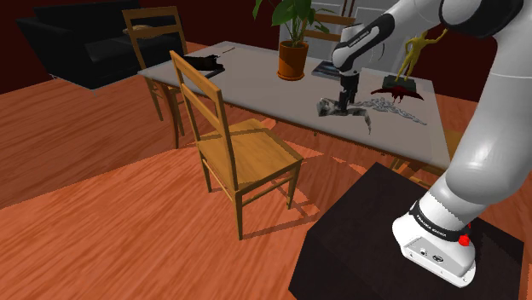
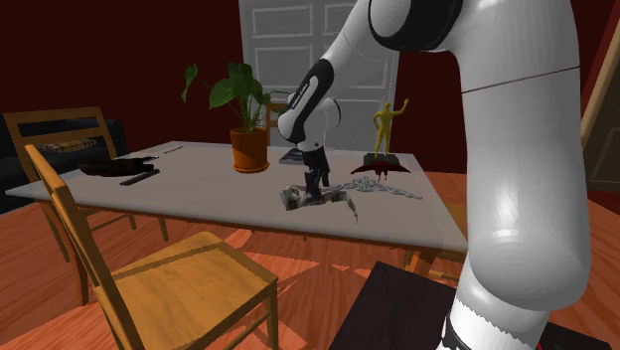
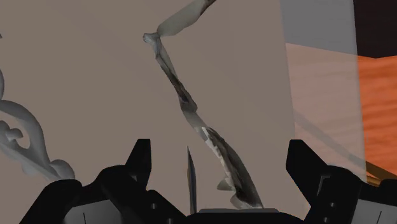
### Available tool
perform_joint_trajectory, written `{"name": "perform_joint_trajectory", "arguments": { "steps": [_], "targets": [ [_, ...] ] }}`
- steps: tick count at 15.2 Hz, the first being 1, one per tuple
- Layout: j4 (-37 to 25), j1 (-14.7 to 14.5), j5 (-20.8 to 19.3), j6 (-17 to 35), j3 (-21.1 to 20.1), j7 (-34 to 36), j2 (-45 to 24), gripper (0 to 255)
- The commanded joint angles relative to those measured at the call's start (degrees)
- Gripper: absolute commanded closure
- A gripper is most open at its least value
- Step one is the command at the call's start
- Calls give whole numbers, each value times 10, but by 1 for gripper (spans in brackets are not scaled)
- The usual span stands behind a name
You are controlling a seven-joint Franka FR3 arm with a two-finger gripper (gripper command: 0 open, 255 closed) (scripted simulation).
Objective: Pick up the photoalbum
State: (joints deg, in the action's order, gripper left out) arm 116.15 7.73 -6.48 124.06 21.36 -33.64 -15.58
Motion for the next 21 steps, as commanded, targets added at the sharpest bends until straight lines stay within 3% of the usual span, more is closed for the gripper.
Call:
{"name": "perform_joint_trajectory", "arguments": {
  "steps": [1, 3, 4, 13, 21],
  "targets": [
    [5, 2, 4, 18, -2, 0, -13, 0],
    [5, 2, 4, 18, -2, 0, -13, 0],
    [6, 2, 4, 18, -2, 0, -12, 255],
    [5, 2, 4, 18, -2, 0, -13, 255],
    [-14, -3, -6, -36, 2, 0, 23, 255]
  ]
}}
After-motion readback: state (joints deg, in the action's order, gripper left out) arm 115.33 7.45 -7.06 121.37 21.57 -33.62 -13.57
